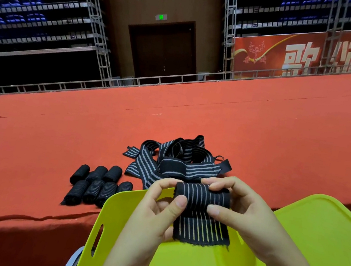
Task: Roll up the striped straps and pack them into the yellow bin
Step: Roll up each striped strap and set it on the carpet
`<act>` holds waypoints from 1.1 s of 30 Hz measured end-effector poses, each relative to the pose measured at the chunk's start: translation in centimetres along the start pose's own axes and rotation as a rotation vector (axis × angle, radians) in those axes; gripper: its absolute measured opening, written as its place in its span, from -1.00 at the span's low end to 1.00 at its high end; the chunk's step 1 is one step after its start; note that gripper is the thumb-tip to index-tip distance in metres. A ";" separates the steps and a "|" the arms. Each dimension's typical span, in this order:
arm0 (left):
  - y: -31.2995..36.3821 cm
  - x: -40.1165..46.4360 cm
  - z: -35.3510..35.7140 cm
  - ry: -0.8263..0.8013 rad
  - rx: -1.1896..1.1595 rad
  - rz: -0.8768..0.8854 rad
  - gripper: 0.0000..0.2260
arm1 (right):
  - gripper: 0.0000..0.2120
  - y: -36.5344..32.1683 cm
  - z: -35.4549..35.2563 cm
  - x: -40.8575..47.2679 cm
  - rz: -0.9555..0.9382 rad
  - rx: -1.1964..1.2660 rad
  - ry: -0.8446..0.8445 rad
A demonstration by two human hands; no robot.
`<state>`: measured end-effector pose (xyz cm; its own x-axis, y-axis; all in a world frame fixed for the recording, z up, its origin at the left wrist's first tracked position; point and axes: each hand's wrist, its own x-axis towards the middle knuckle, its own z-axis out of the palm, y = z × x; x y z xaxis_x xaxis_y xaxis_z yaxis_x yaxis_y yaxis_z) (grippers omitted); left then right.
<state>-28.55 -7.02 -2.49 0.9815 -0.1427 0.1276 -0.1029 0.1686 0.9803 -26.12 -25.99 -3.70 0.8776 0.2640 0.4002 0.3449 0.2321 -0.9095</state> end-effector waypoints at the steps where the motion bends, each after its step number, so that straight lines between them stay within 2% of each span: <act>1: 0.0 0.0 0.0 -0.003 0.007 0.007 -0.69 | -0.58 -0.1 0.1 0.0 0.024 0.007 0.002; 4: -0.2 -0.1 -0.1 -0.009 0.025 0.026 -0.62 | -0.38 -0.1 0.3 0.2 0.122 0.071 0.021; 9: -0.7 0.1 -0.4 -0.017 0.052 0.030 -0.60 | -0.35 0.1 0.5 0.2 0.194 0.142 0.034; 10: -0.7 0.0 -0.4 -0.024 0.056 0.026 -0.59 | -0.38 0.1 0.5 0.1 0.184 0.121 0.040; 13: -0.5 0.1 -0.2 -0.020 0.055 0.022 -0.52 | -0.64 0.1 0.8 0.0 0.141 0.073 0.071; 16: -0.5 0.4 -0.1 0.031 0.038 0.029 -0.50 | -0.61 0.6 1.2 -0.1 0.095 0.019 0.039; 18: -0.5 0.5 -0.2 0.068 0.017 0.020 -0.49 | -0.60 1.0 1.3 -0.1 0.093 -0.062 0.027; 23: -1.1 0.6 -1.3 0.090 0.055 0.003 -0.29 | -0.65 1.7 0.9 -0.3 0.142 -0.232 0.010; 27: -1.3 0.6 -2.0 0.074 0.052 -0.016 -0.39 | -0.70 1.6 1.1 0.1 0.177 -0.367 -0.054; 33: -0.3 2.0 -4.5 0.153 0.024 -0.066 -0.41 | -0.55 -0.9 3.3 3.7 0.215 -0.710 -0.295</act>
<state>-25.86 -2.95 -3.17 0.9992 -0.0026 0.0399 -0.0391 0.1405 0.9893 -24.28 -22.15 -1.05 0.8587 0.4955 0.1304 0.3947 -0.4775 -0.7850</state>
